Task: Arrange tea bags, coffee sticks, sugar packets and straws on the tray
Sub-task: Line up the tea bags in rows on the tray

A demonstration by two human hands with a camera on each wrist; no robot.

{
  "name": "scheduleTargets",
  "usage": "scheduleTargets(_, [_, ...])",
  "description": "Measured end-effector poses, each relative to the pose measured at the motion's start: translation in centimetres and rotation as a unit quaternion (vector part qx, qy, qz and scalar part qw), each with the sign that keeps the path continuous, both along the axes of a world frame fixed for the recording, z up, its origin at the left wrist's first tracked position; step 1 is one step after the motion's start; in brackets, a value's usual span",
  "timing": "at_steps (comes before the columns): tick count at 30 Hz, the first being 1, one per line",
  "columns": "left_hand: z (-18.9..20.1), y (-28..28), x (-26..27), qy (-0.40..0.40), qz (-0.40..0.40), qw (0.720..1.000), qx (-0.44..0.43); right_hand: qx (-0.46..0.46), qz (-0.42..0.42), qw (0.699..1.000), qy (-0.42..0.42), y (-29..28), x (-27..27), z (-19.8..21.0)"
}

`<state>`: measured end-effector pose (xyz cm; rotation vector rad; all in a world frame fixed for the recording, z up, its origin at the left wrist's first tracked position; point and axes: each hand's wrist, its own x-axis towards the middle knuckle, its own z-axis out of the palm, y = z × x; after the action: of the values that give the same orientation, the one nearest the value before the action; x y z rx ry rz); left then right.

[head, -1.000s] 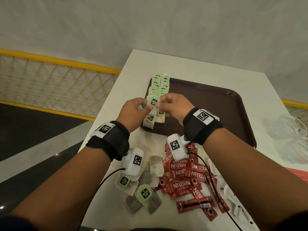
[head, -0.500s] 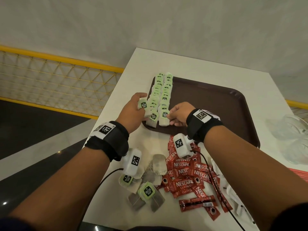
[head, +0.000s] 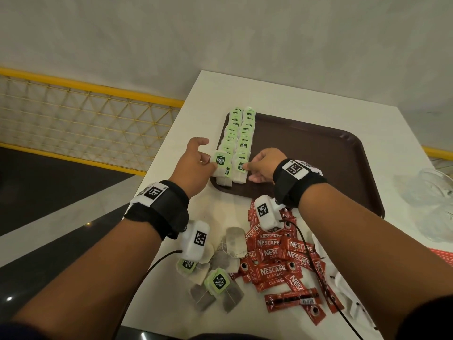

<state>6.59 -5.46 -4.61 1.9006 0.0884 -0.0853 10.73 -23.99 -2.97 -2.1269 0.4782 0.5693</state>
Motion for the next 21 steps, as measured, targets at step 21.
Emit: scheduleTargets(21, [-1.0, -2.3, 0.6, -0.029, -0.100, 0.929, 0.354, 0.020, 0.038, 0.999, -0.011, 0.0, -1.7, 0.4])
